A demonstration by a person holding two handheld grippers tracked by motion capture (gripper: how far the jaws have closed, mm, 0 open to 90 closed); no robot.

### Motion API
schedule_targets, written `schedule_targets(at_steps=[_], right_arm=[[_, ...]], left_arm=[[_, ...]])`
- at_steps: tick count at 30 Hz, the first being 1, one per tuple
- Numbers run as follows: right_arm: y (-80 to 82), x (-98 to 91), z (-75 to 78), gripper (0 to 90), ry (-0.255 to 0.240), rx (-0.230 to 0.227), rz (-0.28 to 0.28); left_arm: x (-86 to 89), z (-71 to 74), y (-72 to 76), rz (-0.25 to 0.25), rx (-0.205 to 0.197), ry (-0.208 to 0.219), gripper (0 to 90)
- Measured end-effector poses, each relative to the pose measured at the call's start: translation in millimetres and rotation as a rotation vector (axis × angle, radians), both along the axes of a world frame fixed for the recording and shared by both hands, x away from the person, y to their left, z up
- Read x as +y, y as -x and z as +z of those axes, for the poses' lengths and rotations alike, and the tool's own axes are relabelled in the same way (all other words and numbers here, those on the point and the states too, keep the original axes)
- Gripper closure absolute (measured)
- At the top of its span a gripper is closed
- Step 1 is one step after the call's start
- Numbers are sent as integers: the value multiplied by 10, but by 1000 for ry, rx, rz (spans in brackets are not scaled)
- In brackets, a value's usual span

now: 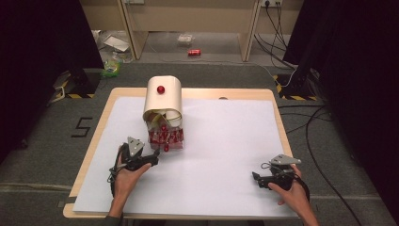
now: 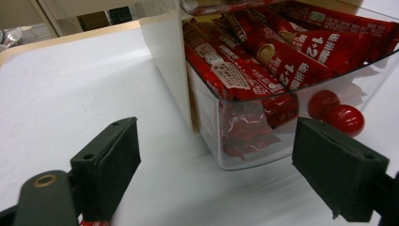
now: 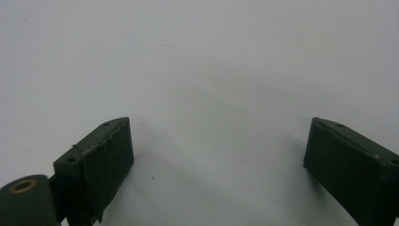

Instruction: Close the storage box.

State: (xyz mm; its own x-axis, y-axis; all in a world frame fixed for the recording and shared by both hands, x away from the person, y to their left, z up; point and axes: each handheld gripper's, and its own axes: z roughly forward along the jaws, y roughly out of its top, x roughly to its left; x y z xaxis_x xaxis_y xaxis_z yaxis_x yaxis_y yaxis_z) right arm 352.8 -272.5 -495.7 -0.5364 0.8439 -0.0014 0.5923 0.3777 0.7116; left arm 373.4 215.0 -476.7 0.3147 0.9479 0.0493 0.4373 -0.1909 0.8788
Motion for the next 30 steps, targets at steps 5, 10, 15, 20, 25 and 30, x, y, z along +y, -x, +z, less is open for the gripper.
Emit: schedule_targets(at_steps=[5, 10, 15, 20, 25, 30], right_arm=[[0, 0, 0, 90, 0, 0, 0], [0, 0, 0, 89, 0, 0, 0], [0, 0, 0, 89, 0, 1, 0], [0, 0, 0, 89, -1, 1, 0], [0, 0, 0, 89, -1, 2, -1], [0, 1, 0, 88, -2, 2, -1]], left_arm=[[-11, -9, -48, -1, -1, 2, 154], [-21, -8, -86, -2, -2, -7, 153], [-15, -16, -125, 1, -3, 1, 153], [-16, -15, -153, 3, -4, -1, 153], [-15, -15, -182, 4, -2, -1, 155], [-13, -15, -209, 6, -2, -2, 155]])
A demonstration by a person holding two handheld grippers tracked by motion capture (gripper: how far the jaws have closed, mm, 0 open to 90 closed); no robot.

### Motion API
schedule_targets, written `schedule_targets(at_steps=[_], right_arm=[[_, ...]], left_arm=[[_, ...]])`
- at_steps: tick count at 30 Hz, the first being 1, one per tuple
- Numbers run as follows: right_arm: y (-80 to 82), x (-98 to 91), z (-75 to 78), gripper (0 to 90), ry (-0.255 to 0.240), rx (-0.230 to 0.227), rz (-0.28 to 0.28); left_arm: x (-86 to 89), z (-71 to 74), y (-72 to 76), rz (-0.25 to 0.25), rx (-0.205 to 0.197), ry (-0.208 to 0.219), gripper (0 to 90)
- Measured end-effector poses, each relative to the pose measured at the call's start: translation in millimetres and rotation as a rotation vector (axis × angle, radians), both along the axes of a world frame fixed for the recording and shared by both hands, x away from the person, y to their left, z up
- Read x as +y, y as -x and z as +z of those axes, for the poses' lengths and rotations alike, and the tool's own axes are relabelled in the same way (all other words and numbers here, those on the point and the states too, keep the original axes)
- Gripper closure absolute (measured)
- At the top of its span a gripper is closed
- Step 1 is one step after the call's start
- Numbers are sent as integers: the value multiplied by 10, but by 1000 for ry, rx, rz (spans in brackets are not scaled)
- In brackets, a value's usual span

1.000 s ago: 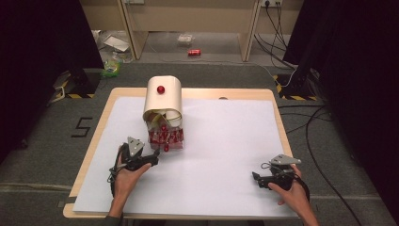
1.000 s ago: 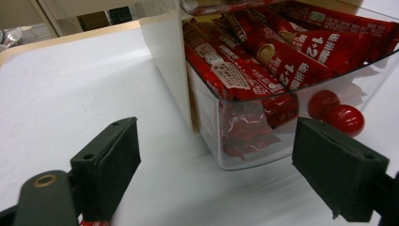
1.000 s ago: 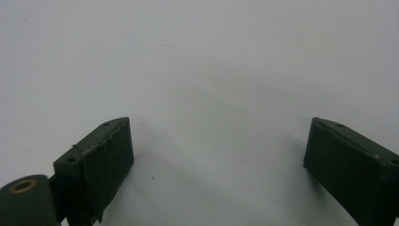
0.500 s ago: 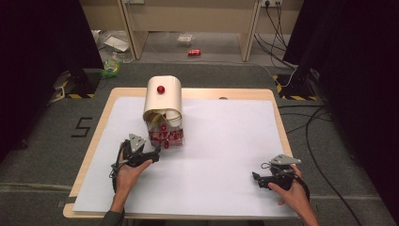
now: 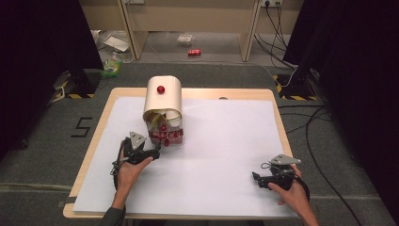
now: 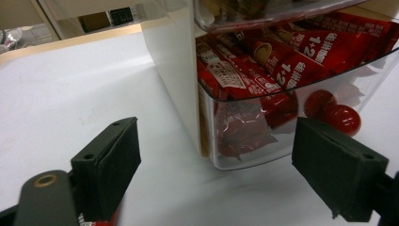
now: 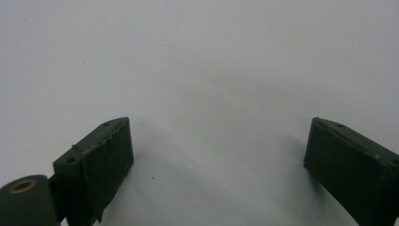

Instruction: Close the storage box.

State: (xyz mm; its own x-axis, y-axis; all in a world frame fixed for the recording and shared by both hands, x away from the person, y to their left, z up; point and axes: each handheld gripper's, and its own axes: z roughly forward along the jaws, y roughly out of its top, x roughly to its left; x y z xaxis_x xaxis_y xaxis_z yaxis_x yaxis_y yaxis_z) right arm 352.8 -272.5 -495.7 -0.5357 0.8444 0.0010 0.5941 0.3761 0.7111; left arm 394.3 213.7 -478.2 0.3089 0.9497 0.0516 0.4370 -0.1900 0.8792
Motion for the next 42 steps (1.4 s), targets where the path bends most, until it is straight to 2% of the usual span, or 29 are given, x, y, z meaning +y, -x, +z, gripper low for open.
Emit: schedule_targets(at_steps=[13, 21, 28, 42], right_arm=[[0, -1, 0, 88, 0, -1, 1], [0, 0, 0, 88, 0, 0, 1], [0, 1, 0, 88, 0, 0, 0], [0, -1, -1, 87, 0, -1, 2]], left_arm=[[40, 49, -61, 22, -19, 16, 155], [29, 61, -76, 35, -19, 3, 156], [22, 65, -78, 51, -10, 9, 143], [-15, 62, -36, 22, -3, 24, 197]])
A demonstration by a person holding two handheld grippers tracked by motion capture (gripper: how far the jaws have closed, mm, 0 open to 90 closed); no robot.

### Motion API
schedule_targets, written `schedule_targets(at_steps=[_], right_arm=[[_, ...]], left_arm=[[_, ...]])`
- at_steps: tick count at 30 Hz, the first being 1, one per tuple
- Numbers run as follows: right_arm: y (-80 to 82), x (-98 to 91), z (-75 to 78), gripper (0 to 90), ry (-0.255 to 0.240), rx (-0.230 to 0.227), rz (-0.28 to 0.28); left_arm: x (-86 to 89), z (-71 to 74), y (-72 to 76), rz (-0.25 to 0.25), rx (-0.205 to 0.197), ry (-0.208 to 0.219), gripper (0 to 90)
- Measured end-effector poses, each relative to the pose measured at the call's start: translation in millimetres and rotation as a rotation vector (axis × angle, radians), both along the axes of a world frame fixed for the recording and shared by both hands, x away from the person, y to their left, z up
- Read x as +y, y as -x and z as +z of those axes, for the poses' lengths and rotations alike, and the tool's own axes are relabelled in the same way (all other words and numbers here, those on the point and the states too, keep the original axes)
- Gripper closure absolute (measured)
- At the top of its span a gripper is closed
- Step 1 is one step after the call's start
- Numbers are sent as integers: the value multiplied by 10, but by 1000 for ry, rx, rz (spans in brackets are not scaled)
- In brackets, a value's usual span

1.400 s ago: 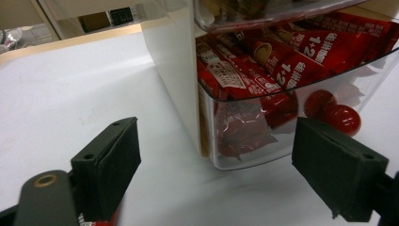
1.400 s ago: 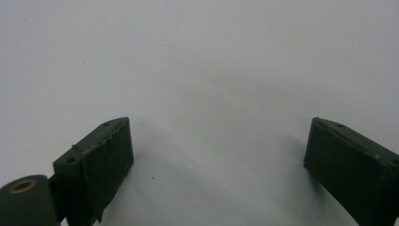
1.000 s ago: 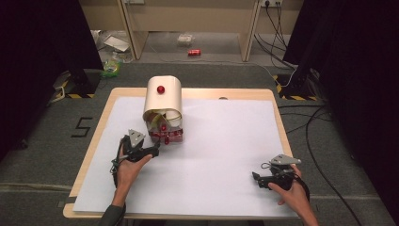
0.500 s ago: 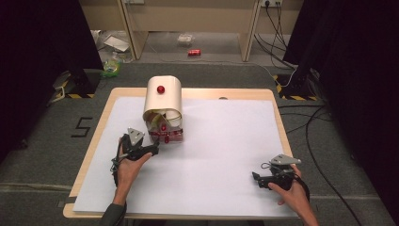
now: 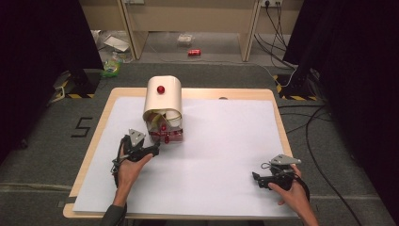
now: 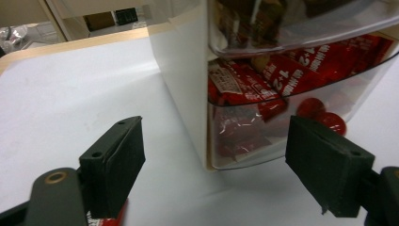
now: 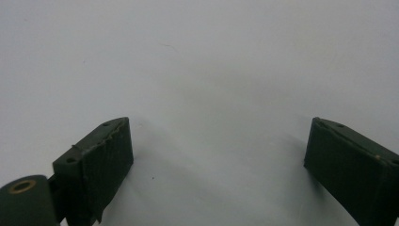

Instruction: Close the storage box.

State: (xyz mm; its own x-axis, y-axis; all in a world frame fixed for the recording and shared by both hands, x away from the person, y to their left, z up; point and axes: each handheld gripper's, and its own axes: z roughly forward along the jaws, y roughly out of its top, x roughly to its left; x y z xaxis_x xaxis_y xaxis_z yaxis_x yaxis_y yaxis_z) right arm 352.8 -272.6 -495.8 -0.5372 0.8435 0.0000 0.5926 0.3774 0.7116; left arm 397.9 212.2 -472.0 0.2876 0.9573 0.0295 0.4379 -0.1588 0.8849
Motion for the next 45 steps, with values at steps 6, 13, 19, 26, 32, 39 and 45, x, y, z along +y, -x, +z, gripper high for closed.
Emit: schedule_targets(at_steps=[6, 13, 19, 26, 32, 39, 45], right_arm=[[0, -1, 0, 87, 0, 0, 1], [-2, -1, 0, 75, -1, 4, 4], [-6, 7, -3, 48, 0, 14, 15], [-3, 9, -2, 47, 1, 15, 14], [-5, 10, -3, 47, 3, 12, 17], [-5, 11, -4, 48, 5, 9, 17], [-5, 11, -4, 48, 5, 9, 17]], left_arm=[[-3, 27, 37, -6, 4, 5, 192], [-9, 36, 52, -17, 12, 20, 188], [-24, 35, 59, -21, 19, 15, 188], [-39, 61, 120, -25, 10, 12, 188], [-43, 90, 194, -35, 6, 9, 187], [-32, 100, 264, -48, 14, 12, 188], [-30, 120, 301, -51, 12, 16, 188]])
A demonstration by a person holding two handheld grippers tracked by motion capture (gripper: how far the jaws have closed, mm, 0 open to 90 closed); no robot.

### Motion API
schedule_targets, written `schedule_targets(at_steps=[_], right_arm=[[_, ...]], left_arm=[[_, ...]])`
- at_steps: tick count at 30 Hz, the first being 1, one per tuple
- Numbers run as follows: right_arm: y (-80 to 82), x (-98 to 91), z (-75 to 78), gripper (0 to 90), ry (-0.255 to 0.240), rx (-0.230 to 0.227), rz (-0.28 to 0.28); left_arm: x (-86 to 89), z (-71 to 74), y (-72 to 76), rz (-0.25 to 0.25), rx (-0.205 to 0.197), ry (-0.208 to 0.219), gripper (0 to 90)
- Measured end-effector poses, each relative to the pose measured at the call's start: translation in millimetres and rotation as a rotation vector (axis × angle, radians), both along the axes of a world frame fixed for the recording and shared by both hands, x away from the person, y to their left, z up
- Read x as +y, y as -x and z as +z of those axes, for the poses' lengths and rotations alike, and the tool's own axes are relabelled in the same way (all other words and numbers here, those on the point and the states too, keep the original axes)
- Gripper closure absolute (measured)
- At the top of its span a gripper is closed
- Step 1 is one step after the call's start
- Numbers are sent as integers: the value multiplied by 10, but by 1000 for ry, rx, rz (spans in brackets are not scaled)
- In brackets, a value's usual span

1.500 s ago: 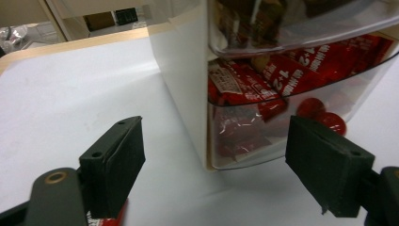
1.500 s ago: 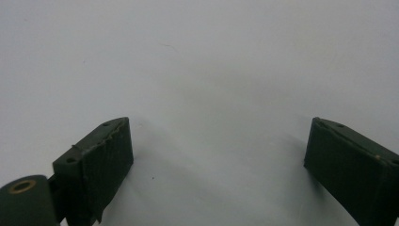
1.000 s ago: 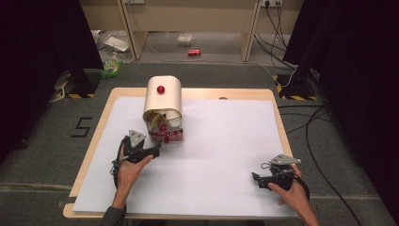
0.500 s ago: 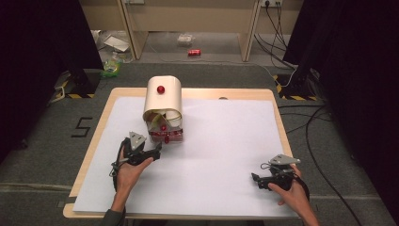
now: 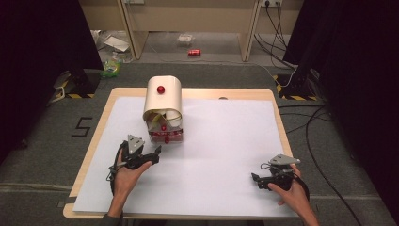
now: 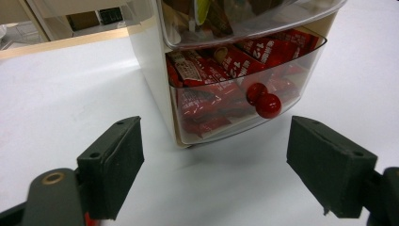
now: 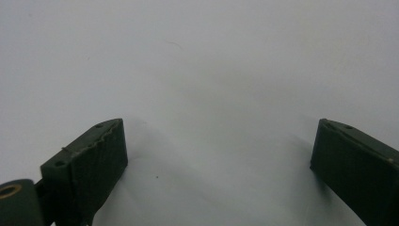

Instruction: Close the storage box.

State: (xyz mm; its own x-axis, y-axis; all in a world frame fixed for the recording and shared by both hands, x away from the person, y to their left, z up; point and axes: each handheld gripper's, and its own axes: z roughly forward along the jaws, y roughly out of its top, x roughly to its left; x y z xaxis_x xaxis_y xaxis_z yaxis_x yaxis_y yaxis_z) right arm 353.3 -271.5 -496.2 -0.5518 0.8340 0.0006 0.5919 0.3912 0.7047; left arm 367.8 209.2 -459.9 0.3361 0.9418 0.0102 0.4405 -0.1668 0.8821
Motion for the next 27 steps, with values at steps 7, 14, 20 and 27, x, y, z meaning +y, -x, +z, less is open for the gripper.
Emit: schedule_targets(at_steps=[7, 14, 20, 27], right_arm=[[1, 1, 0, 48, 0, 1, -1], [0, 0, 0, 47, 0, 0, 0], [1, 1, 0, 48, 0, 1, -1], [1, 0, 0, 48, 0, 1, -1]], left_arm=[[-18, -2, 42, -11, 1, -5, 187], [-20, -18, 102, -18, 3, -2, 187], [-43, -38, 153, -32, 7, -4, 188], [-100, -74, 211, -54, 12, -6, 187]])
